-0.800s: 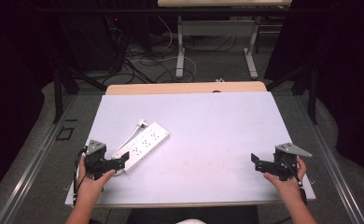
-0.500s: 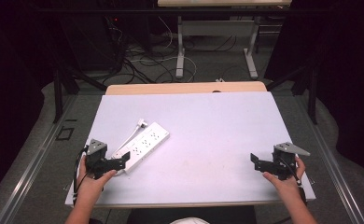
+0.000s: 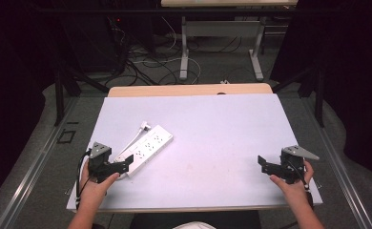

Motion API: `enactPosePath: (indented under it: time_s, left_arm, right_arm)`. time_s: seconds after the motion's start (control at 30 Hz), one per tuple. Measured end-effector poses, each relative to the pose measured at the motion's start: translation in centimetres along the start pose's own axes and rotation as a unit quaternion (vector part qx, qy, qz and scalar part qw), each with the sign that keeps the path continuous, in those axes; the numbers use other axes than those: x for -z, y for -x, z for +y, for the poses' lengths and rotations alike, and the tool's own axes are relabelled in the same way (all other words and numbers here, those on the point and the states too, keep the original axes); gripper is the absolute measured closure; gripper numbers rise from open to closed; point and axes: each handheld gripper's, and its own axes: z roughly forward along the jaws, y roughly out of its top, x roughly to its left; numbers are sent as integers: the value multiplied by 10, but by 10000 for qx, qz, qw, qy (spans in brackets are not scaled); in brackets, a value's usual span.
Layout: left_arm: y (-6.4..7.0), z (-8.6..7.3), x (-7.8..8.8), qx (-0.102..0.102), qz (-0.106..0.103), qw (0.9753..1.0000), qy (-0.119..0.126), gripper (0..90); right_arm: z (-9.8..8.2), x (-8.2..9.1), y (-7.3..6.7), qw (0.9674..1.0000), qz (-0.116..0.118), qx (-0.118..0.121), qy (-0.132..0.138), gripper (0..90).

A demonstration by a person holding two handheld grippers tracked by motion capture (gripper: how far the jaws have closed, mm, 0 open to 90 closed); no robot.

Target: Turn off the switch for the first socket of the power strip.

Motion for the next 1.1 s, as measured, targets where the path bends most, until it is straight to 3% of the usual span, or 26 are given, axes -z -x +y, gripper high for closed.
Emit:
enactPosePath:
  time_s: [0.3,0.53,0.7,0.83,0.97,1.1]
  left_arm:
    - [-1,4,2,-28,38,9999,98,168]
    - [-1,13,7,-43,113,9997,204,286]
    - [2,20,8,-87,137,9996,219,303]
    - [5,30,10,-14,133,9998,139,386]
    - [5,41,8,44,209,9995,238,394]
    - [7,48,6,134,223,9993,274,426]
  right_arm:
    - [-2,-2,0,10000,-48,-70,48,68]
    - [2,0,-3,9999,-41,-104,49,74]
    - [3,-4,-6,9999,8,22,98,74]
    - [2,-3,-5,9999,10,-6,105,75]
    - [2,2,-2,9999,-68,37,112,75]
    - [2,5,2,9998,-100,-72,141,81]
